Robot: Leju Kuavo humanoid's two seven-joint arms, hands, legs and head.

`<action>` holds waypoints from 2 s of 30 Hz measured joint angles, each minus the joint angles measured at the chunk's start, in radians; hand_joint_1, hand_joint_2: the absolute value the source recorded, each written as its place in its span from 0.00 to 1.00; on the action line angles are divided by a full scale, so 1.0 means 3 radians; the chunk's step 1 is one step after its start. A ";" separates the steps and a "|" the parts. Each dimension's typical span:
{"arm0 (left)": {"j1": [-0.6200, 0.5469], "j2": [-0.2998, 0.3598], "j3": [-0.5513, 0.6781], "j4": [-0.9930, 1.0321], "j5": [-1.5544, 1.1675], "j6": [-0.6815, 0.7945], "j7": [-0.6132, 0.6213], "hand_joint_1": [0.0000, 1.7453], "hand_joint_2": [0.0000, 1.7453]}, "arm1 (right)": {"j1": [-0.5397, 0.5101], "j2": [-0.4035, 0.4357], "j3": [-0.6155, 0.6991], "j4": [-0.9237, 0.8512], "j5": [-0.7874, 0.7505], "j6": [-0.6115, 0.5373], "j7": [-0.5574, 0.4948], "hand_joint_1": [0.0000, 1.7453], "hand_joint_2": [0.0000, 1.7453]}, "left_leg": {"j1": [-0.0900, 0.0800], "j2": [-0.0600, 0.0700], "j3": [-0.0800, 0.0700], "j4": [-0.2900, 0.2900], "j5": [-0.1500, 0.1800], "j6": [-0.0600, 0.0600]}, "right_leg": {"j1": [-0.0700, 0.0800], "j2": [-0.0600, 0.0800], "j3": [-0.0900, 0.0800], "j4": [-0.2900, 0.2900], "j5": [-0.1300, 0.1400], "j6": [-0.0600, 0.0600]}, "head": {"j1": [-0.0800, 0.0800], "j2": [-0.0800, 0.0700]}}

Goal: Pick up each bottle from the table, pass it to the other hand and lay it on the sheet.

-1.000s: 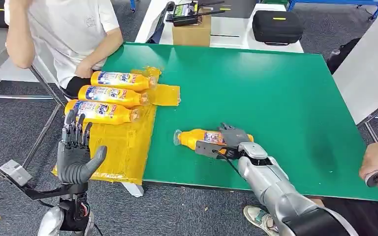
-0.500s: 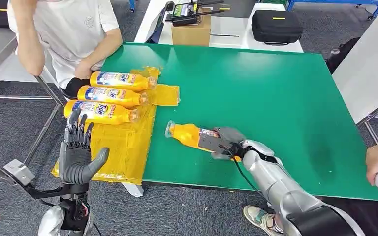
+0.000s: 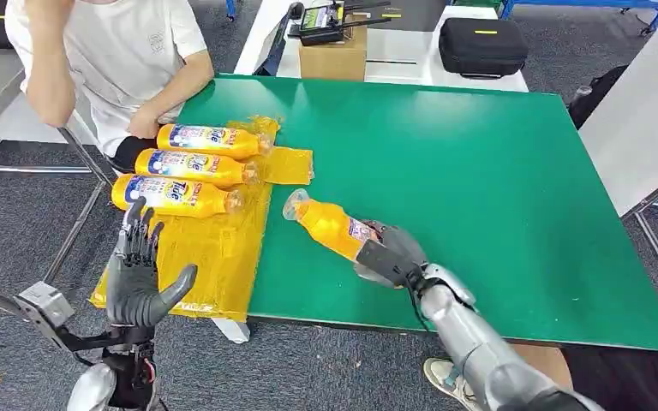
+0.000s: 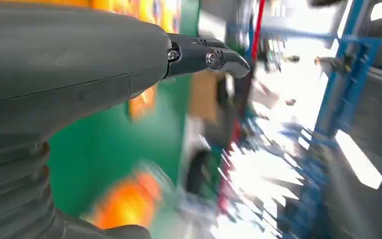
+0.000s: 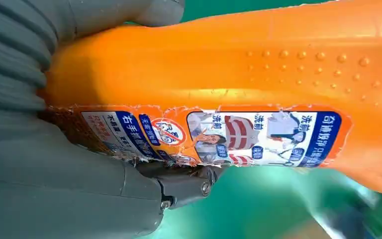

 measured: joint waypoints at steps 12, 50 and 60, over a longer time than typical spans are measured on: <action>0.0046 -0.0093 -0.0757 0.0385 -0.0164 -0.0465 -0.0393 0.00 1.00 | 0.1039 0.0291 -0.0047 -0.2166 -0.0740 0.0268 -0.0400 1.00 1.00 | -0.0003 -0.0010 -0.0037 0.0000 0.0000 0.0001 | -0.0005 -0.0006 -0.0033 0.0000 -0.0001 0.0000 | 0.0001 0.0000; -0.0212 -0.0161 -0.0823 0.0690 0.0903 -0.0712 0.0148 1.00 1.00 | 0.0577 0.0407 0.1047 -0.1286 -0.0059 -0.0063 -0.0349 0.00 0.00 | -0.0002 -0.0009 -0.0041 0.0000 0.0002 0.0001 | -0.0004 -0.0006 -0.0039 0.0001 -0.0001 0.0000 | 0.0000 0.0000; -0.0296 -0.0177 -0.0792 0.0729 0.1023 -0.0301 0.0271 1.00 1.00 | 0.0831 0.0468 0.1043 -0.1427 -0.0029 -0.0716 -0.0419 0.00 0.00 | -0.0002 -0.0010 -0.0043 0.0000 0.0002 0.0001 | -0.0004 -0.0006 -0.0039 0.0001 -0.0001 0.0000 | 0.0000 0.0000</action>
